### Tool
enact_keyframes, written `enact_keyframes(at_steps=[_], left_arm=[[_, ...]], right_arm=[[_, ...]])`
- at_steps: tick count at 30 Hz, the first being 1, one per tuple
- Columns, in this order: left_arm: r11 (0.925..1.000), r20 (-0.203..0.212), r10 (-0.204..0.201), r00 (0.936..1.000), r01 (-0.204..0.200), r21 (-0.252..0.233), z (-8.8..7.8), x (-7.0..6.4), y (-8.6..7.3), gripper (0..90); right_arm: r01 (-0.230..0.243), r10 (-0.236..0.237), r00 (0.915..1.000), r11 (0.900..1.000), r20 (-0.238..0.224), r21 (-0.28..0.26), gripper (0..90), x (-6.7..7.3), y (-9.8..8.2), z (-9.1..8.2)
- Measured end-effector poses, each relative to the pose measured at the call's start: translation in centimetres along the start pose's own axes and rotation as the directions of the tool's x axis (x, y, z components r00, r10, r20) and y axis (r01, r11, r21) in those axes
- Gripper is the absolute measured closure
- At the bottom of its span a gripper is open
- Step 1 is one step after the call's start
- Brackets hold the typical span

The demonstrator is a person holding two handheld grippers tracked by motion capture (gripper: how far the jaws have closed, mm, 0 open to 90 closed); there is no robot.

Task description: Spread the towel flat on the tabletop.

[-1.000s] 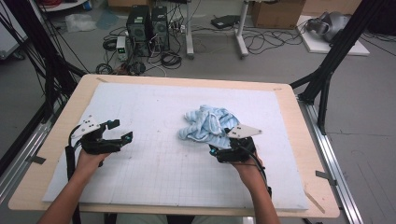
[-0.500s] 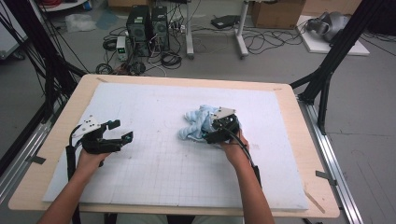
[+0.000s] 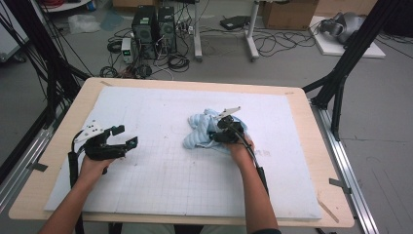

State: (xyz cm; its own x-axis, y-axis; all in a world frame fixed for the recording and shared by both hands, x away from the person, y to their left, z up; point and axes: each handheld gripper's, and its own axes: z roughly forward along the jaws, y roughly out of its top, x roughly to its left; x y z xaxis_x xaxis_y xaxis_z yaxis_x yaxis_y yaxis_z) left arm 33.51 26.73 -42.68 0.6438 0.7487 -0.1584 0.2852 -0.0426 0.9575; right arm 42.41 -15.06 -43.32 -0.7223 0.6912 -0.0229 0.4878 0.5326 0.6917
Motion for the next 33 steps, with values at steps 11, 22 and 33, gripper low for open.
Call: enact_keyframes(at_steps=[11, 22, 33], left_arm=[[0.9996, -0.03, -0.022, 0.9993, 0.021, -0.018, -0.7, 0.7, 0.1, 19.3], [0.9994, -0.045, -0.027, 0.9986, 0.026, -0.024, -1.0, 1.0, 0.2, 19.3], [0.9993, -0.061, -0.031, 0.9976, 0.03, -0.023, -1.3, 1.3, 0.2, 19.3]], right_arm=[[0.024, -0.022, 0.9904, 1.0, -0.136, 0.008, 63.0, 5.5, 0.4, -0.6], [0.046, -0.051, 0.976, 0.999, -0.212, -0.029, 52.9, 10.3, 1.9, -0.7], [0.14, -0.146, 0.9776, 0.989, -0.151, -0.05, 29.5, 8.0, 1.7, -4.0]])
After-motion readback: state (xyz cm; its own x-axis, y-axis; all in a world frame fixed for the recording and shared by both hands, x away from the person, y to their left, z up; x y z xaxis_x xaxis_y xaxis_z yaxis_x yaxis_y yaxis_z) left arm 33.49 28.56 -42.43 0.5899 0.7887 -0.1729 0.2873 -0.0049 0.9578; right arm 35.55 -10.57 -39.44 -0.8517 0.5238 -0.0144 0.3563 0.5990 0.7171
